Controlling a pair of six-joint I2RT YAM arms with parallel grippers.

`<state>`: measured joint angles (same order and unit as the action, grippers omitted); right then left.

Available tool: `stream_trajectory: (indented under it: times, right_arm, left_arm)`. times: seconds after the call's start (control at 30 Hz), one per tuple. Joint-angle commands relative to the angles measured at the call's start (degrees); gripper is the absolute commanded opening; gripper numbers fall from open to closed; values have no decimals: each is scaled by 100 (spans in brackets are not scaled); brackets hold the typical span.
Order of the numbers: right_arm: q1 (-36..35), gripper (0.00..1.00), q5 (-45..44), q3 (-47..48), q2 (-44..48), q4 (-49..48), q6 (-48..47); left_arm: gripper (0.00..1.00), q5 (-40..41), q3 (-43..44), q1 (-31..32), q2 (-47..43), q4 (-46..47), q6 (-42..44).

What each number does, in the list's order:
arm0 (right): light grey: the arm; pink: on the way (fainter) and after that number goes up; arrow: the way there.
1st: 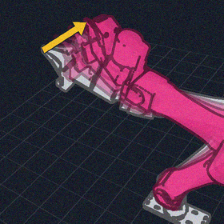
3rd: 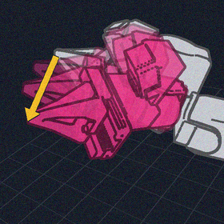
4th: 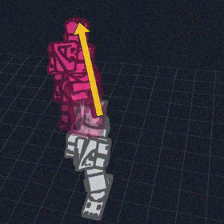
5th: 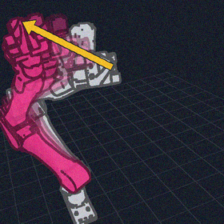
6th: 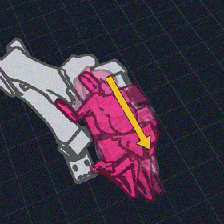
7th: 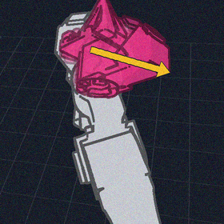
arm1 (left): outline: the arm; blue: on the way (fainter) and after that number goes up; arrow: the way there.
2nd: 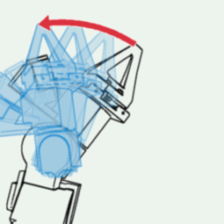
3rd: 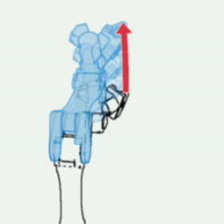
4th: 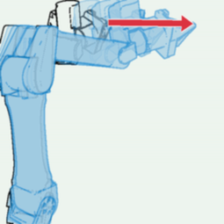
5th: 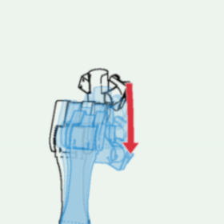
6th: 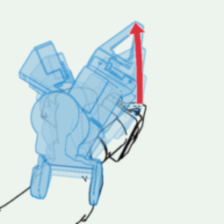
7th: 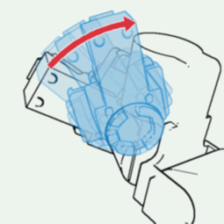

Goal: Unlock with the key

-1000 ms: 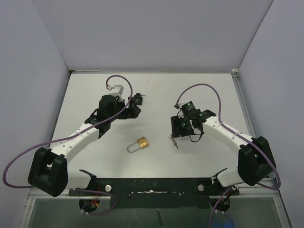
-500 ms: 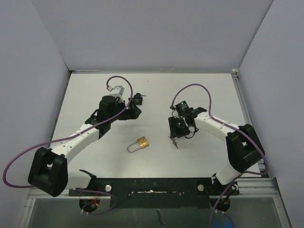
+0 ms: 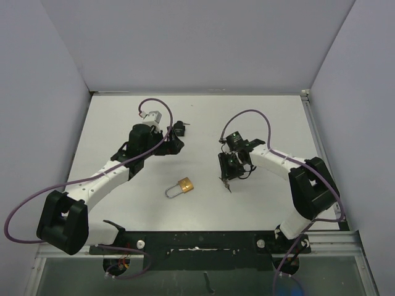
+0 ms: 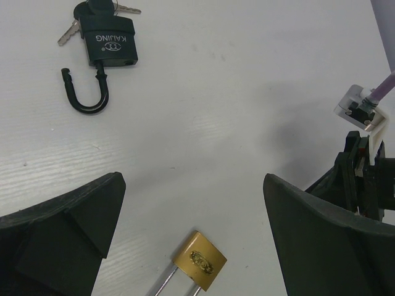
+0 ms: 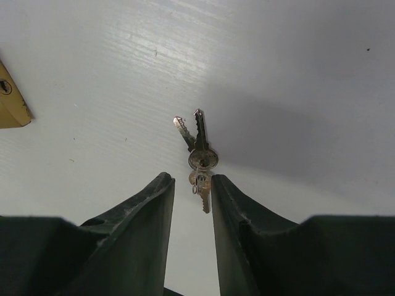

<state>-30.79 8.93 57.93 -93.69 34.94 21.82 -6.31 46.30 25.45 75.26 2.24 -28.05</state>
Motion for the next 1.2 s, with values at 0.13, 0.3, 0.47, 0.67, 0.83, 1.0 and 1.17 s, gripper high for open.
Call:
stream_trajectory:
  times: [0.13,0.3,0.47,0.67,0.83,1.0,1.17]
  right_arm:
    - [-57,30,52,249,-203,-183,-44]
    - [-56,28,49,261,-272,-232,-37]
    - [-62,24,48,250,-331,-255,-20]
    - [-65,19,41,193,-381,-255,-16]
    - [-60,15,22,157,-454,-246,-12]
    - [-59,12,0,205,-567,-169,-11]
    - [-70,8,-37,251,-645,-90,-33]
  left_arm:
    - [96,-46,45,4,16,329,-2]
    - [96,-57,53,-4,53,334,-15]
    - [96,-96,97,-5,106,338,-15]
    - [96,-112,111,-5,137,347,-14]
    - [96,-131,119,-5,138,347,-19]
    - [96,-138,142,-5,138,343,-16]
    - [96,-152,157,-5,155,344,-16]
